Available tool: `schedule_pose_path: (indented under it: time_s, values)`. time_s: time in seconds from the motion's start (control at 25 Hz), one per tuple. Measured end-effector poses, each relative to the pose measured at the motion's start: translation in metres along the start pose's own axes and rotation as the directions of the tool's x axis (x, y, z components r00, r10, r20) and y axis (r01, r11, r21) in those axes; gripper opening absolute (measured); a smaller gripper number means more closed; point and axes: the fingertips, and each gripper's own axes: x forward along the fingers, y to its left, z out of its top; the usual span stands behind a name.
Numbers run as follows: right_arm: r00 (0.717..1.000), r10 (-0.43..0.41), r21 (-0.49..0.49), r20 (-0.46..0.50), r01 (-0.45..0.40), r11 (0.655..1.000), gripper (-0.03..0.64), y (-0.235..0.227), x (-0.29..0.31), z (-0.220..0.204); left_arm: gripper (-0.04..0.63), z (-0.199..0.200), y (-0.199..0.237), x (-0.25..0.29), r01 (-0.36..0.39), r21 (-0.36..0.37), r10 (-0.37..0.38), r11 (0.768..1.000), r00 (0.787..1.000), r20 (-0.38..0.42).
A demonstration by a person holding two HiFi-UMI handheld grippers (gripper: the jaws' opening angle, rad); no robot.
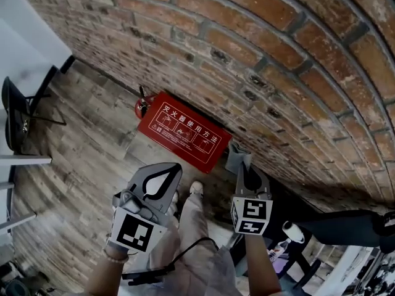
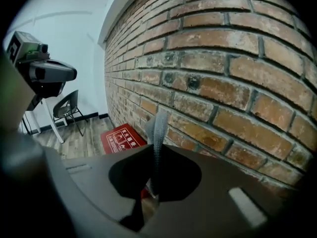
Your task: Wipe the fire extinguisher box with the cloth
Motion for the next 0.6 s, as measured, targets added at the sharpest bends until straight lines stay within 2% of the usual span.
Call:
schedule_pose_path:
  time_s: [0.2, 0.6]
  values:
    - [1.0, 0.001, -0.028, -0.031, -0.002, 1.0, 0.018, -0.005, 0.039, -0.02, -0.003, -0.018, 0.004, 0.008, -0.016, -0.005, 0.016, 1.0, 1.0, -0.02]
    - [0.992, -0.067, -0.058, -0.106, 0.061, 0.996, 0.018, -0.023, 0.099, -0.055, -0.003, -0.048, 0.01, 0.024, -0.028, -0.026, 0.028, 0.999, 0.999, -0.033]
